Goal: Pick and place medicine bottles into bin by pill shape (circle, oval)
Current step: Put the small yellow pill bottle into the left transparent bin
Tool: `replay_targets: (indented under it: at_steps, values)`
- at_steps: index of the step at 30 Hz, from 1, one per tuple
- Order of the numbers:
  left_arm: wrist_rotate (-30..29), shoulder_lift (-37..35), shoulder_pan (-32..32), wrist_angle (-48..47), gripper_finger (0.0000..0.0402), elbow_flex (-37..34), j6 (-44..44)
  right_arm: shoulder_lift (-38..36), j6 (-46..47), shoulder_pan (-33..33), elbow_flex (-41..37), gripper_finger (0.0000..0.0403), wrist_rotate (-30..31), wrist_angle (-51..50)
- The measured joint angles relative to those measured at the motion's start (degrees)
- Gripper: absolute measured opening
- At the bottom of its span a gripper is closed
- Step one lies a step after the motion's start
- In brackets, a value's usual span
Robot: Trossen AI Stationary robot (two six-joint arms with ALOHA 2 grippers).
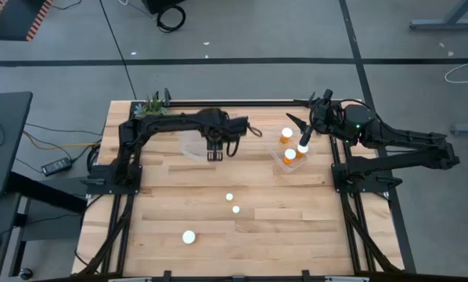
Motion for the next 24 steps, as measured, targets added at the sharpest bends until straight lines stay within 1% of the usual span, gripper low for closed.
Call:
replay_targets:
  at_steps: [3,11,14,16,18,20,24]
  values:
    - [-0.01,0.00,2.81,0.90,0.0142,0.00,-0.03,0.19,0.00,0.00,0.00,0.0233,0.00,0.04]
    - [0.18,0.02,9.08,3.30,0.0126,0.00,-2.63,0.88,-0.85,0.02,0.00,0.0233,0.02,0.12]
    - [2.96,0.04,10.76,3.54,0.0132,0.00,-2.82,0.88,-0.85,0.02,0.00,0.0233,0.02,0.14]
    - [4.81,0.27,11.40,3.99,0.0139,0.00,-3.23,0.88,-1.26,0.02,0.00,0.0233,0.02,0.48]
    - [5.17,0.35,11.68,4.63,0.0142,-0.53,-3.55,0.88,-1.46,0.02,0.00,0.0233,0.02,0.50]
    - [5.21,0.35,11.68,7.06,0.0141,-2.19,-3.63,0.88,-1.42,0.02,0.00,0.0233,0.02,0.51]
    - [5.31,0.40,11.65,8.21,0.0131,-5.80,-1.50,0.88,-1.43,0.02,0.00,0.0233,-0.04,0.51]
